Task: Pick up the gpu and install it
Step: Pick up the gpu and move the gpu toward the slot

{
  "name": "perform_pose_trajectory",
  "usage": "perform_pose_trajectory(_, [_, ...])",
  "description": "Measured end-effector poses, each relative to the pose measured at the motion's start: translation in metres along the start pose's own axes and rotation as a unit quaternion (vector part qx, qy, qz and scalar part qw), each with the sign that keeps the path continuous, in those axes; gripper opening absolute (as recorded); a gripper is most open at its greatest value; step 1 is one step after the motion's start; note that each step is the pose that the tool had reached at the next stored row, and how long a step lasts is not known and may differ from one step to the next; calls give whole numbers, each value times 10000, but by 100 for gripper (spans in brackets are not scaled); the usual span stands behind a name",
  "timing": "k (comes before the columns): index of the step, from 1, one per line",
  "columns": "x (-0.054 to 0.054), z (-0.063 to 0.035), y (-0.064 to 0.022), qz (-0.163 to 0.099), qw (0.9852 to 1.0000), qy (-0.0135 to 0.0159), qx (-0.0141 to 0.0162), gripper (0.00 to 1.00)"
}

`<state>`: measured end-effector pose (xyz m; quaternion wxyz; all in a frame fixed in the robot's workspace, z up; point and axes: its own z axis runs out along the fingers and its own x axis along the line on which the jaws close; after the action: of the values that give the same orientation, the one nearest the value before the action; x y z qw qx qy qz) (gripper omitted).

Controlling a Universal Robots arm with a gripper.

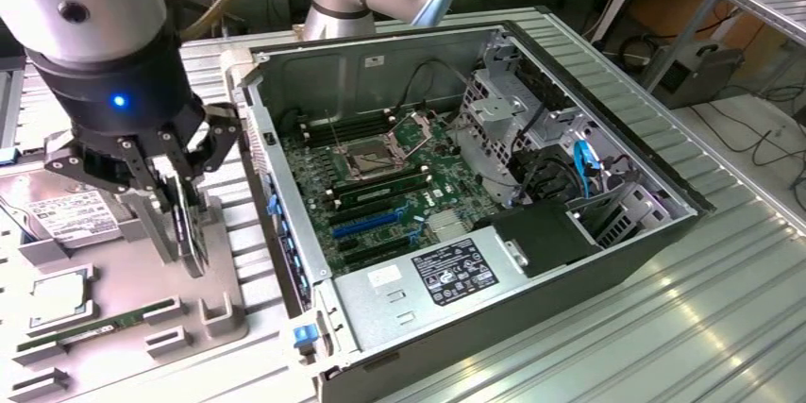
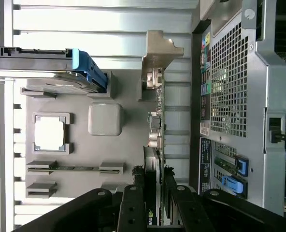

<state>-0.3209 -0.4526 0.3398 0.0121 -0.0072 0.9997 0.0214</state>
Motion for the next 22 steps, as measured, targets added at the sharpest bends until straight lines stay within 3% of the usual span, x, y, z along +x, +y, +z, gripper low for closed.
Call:
perform_pose_trajectory(11, [-158, -528, -57, 1, 10000, 0, -37, 26])
perform_pose_trajectory(17, [-538, -910, -99, 4, 10000, 36, -81, 26])
perform_pose_trajectory(20, [-710, -1037, -103, 5, 9999, 51, -103, 26])
perform_pose_trajectory(22, [-817, -1059, -104, 6, 9999, 53, -112, 26])
